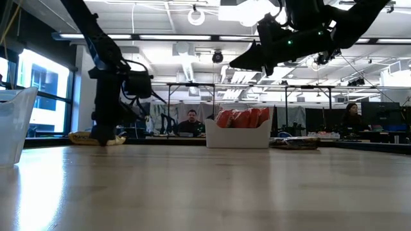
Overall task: Sort Maruchan noodles
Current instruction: Put the yellow noodle pack into the transparent bin
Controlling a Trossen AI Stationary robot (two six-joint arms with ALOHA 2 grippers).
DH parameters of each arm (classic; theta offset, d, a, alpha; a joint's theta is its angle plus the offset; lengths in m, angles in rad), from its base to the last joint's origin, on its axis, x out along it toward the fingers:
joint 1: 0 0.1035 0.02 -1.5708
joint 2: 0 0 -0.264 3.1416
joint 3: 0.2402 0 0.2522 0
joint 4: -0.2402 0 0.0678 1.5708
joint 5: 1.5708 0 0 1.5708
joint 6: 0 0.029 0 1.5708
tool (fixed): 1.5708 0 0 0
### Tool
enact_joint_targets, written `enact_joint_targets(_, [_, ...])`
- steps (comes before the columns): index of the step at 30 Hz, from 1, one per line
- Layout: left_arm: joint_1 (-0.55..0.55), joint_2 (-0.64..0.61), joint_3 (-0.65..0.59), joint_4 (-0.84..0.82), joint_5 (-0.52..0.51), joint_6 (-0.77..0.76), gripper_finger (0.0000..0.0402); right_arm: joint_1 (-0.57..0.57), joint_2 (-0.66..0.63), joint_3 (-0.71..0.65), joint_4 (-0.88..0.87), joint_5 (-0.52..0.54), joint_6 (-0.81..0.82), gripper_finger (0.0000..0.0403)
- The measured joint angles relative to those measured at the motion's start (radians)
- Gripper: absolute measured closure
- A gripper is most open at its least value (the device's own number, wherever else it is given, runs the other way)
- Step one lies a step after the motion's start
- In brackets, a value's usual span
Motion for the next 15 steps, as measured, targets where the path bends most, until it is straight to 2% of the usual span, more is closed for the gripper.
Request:
enact_joint_targets(7, [-0.018,-0.034,-0.003,-0.036,0.038,0.041,0.0389,0.000,0.000,0.001,0.000,-0.003,-0.004,0.0403])
enact_joint_targets(15, [-0.084,-0.128,-0.003,-0.105,0.118,0.019,0.0400,0.000,0.000,0.001,-0.007,-0.013,-0.008,0.0403])
